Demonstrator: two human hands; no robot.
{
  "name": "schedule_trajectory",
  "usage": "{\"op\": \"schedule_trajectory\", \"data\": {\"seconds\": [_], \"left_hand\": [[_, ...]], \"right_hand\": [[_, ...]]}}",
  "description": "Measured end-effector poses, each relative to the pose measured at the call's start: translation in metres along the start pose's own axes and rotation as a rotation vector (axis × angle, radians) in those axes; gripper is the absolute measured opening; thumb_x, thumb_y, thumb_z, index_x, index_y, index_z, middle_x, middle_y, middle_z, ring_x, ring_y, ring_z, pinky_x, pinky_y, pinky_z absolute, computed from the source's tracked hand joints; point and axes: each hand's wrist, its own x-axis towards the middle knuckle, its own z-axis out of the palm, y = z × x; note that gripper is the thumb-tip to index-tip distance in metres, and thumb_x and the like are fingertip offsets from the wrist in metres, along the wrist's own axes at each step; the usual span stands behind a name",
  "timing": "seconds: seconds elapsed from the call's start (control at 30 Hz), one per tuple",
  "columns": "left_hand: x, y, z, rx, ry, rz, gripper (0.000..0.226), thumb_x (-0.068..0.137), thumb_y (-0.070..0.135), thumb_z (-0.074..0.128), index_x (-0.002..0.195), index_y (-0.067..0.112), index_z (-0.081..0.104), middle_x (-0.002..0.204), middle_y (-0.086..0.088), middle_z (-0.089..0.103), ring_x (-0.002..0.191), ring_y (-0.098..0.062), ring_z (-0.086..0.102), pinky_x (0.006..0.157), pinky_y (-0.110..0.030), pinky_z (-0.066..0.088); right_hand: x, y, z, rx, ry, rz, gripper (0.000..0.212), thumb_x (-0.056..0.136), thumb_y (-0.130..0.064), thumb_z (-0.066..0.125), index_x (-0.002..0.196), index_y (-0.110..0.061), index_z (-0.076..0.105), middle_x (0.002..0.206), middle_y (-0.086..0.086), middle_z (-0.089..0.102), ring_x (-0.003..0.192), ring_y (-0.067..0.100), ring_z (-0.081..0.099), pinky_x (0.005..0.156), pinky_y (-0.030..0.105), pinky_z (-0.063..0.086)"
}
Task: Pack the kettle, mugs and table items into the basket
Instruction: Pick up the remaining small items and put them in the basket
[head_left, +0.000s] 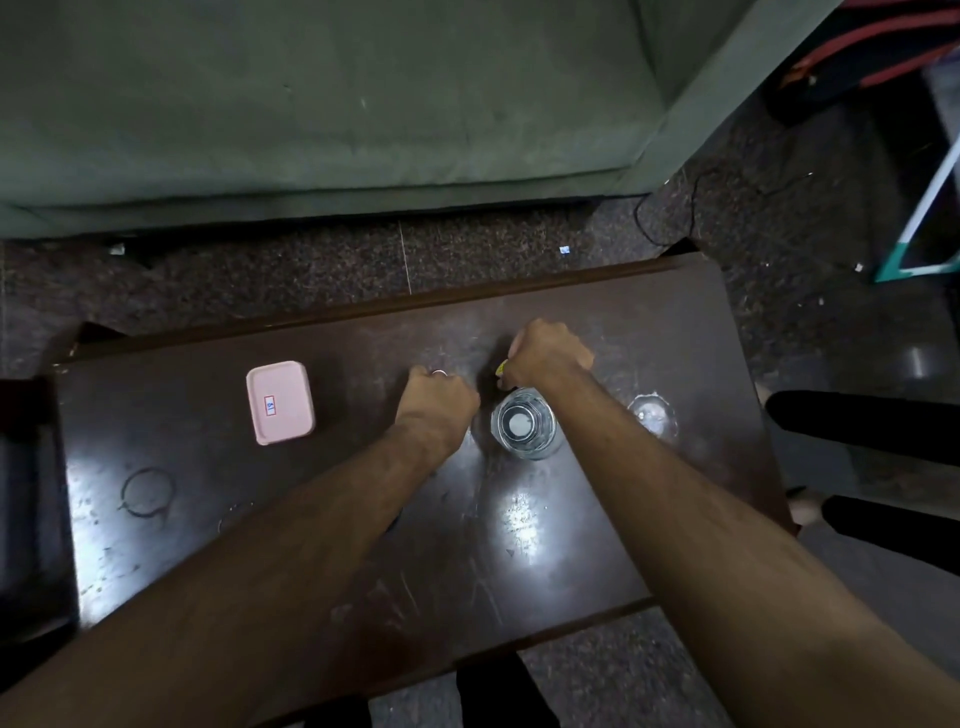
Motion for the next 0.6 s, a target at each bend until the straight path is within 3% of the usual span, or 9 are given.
{"op": "schedule_trajectory", "data": {"seconds": [0.13,0.33,0.47,0.6], "left_hand": [[0.006,-0.002,0.002,-0.033,0.012,-0.031,0.035,0.094,0.010,0.059,0.128,0.019,0.061,0.128,-0.002,0.067,0.120,-0.025,0.064,0.101,-0.038,0.040],[0.004,-0.016,0.004,-0.118,0.032,-0.034,0.034,0.090,0.021,0.065,0.124,0.023,0.062,0.124,-0.004,0.067,0.116,-0.025,0.065,0.101,-0.039,0.041],[-0.016,-0.039,-0.003,-0.479,0.217,-0.218,0.030,0.084,0.030,0.066,0.111,0.018,0.069,0.112,-0.012,0.071,0.106,-0.034,0.068,0.090,-0.038,0.051],[-0.058,-0.079,-0.009,-0.823,0.450,-0.393,0.025,0.081,0.031,0.067,0.101,0.016,0.068,0.097,-0.011,0.074,0.094,-0.038,0.069,0.080,-0.044,0.057]], "right_hand": [[0.005,0.000,0.004,0.000,-0.004,-0.019,0.047,0.063,-0.033,0.091,0.107,-0.026,0.076,0.113,0.001,0.074,0.104,0.023,0.072,0.089,0.036,0.059],[0.008,0.000,0.006,0.035,0.017,-0.063,0.034,0.064,-0.032,0.093,0.093,-0.028,0.077,0.107,-0.001,0.075,0.099,0.023,0.073,0.085,0.033,0.059],[0.002,-0.005,-0.006,0.111,0.124,-0.088,0.023,0.066,-0.030,0.089,0.077,-0.035,0.070,0.106,-0.001,0.076,0.101,0.023,0.073,0.085,0.030,0.056],[-0.013,-0.019,-0.017,0.184,0.175,-0.145,0.021,0.068,-0.033,0.085,0.085,-0.035,0.073,0.104,-0.006,0.077,0.102,0.021,0.072,0.090,0.033,0.058]]}}
